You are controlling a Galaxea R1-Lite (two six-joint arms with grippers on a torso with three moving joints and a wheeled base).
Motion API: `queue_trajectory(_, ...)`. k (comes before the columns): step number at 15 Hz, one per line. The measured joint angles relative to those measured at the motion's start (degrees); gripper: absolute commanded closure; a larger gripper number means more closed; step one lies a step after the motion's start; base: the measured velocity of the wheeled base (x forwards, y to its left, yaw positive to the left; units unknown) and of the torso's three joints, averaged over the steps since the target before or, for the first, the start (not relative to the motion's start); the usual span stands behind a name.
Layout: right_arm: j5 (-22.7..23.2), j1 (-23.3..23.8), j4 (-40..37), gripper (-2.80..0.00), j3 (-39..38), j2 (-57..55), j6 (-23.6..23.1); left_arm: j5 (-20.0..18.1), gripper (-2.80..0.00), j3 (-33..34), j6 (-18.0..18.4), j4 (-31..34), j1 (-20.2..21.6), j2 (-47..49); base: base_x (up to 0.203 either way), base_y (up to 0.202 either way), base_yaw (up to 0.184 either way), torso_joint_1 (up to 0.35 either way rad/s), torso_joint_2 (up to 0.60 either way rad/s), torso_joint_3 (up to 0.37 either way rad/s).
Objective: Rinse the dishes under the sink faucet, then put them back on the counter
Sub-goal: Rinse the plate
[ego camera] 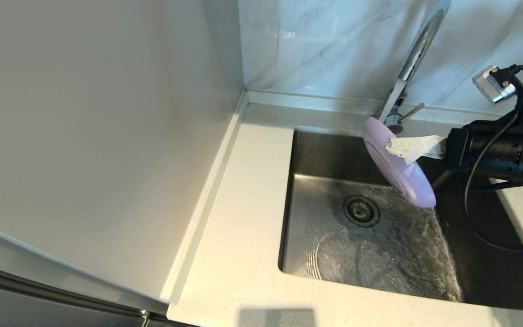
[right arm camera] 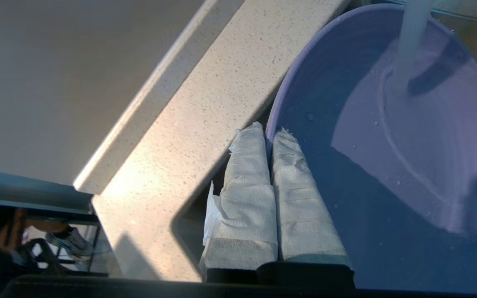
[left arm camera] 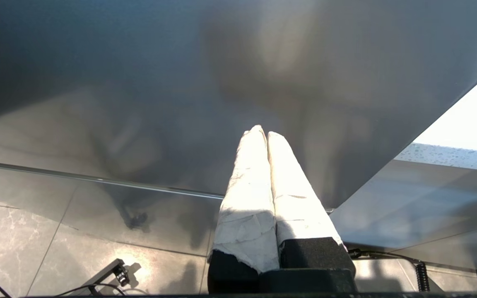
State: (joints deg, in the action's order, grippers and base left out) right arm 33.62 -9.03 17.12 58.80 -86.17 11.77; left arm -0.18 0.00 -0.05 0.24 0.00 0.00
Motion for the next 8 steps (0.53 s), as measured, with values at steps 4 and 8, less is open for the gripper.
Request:
queue_trajectory(4, -3.02, 0.0, 0.07, 0.0, 0.13, -1.87, -5.72, 0.0, 0.0, 0.0, 0.0, 0.0, -0.02, 0.0, 0.0, 0.0, 0.0, 0.0, 0.0, 0.0)
queue_trajectory(8, -4.8, -0.11, 0.0, 0.0, 1.01, -3.22, -7.02, 0.02, 0.0, 0.0, -0.02, 0.02, 0.0, 0.0, 0.0, 0.0, 0.0, 0.0, 0.0, 0.0)
